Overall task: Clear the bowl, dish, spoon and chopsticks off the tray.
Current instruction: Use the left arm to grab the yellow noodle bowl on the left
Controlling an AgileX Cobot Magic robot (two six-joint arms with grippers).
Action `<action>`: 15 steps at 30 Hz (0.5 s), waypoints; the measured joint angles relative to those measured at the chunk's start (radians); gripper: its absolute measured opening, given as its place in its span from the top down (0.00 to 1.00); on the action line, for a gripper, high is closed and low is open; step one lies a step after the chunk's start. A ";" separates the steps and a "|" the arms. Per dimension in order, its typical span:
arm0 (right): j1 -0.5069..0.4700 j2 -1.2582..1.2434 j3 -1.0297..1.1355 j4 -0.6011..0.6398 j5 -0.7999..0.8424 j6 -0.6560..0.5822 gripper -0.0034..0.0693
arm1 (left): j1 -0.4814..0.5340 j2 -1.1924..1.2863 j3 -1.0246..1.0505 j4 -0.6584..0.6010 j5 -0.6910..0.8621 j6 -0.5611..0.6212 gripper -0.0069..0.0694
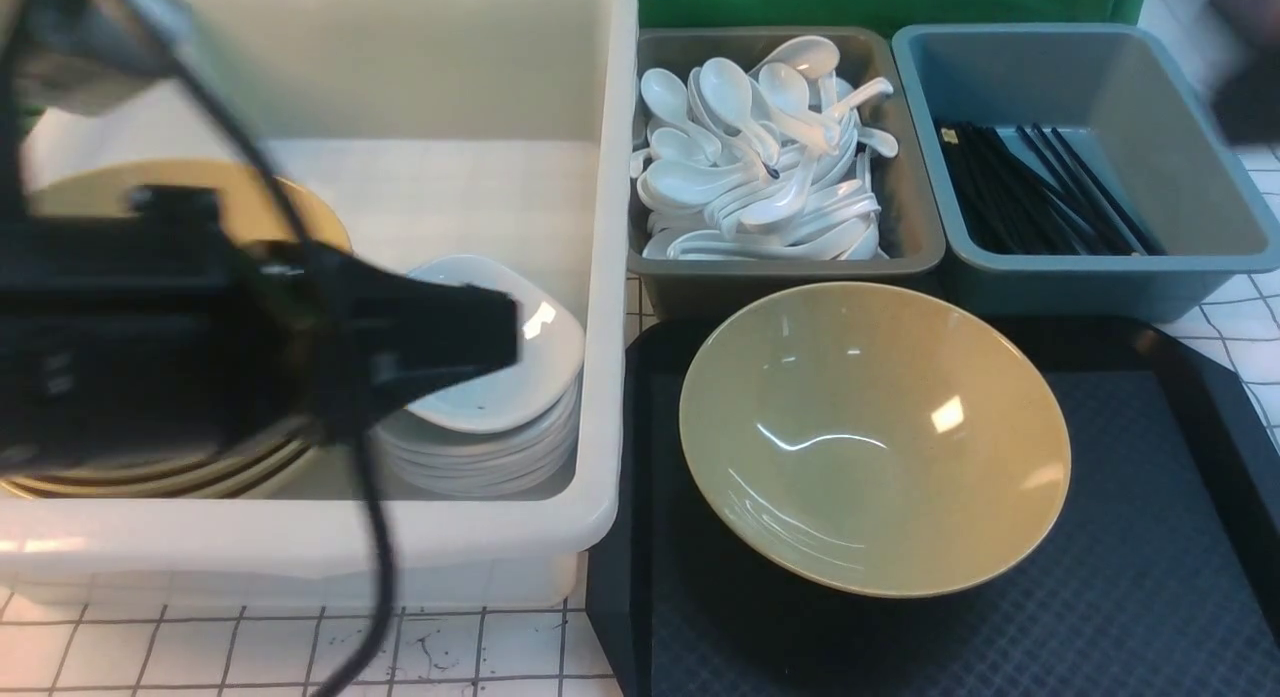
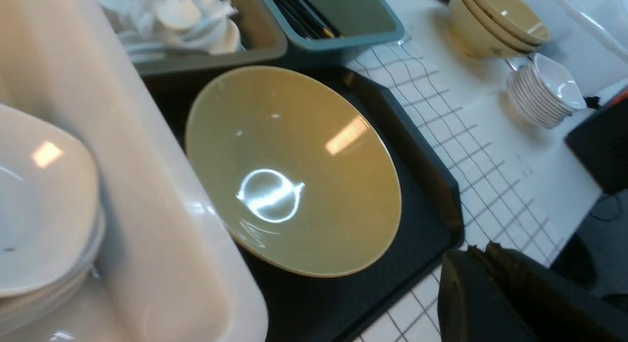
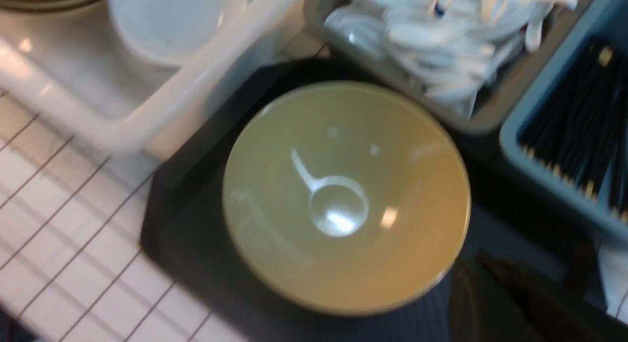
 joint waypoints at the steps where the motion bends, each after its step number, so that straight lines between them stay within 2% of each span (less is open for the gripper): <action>1: 0.002 -0.027 0.023 -0.001 0.000 0.016 0.92 | -0.009 0.016 -0.005 -0.012 -0.002 0.017 0.91; 5: 0.004 -0.261 0.194 -0.003 0.000 0.082 0.92 | -0.130 0.190 -0.072 -0.012 -0.028 0.067 0.91; 7: 0.004 -0.349 0.248 -0.003 0.000 0.107 0.92 | -0.242 0.293 -0.134 0.066 -0.059 0.046 0.91; 8: 0.004 -0.356 0.251 -0.003 0.000 0.107 0.92 | -0.242 0.293 -0.134 0.066 -0.059 0.046 0.91; 9: 0.004 -0.407 0.271 -0.003 0.000 0.123 0.92 | -0.324 0.369 -0.180 0.161 -0.077 0.002 0.91; 15: 0.004 -0.544 0.281 -0.004 0.000 0.143 0.91 | -0.509 0.596 -0.312 0.471 -0.072 -0.179 0.91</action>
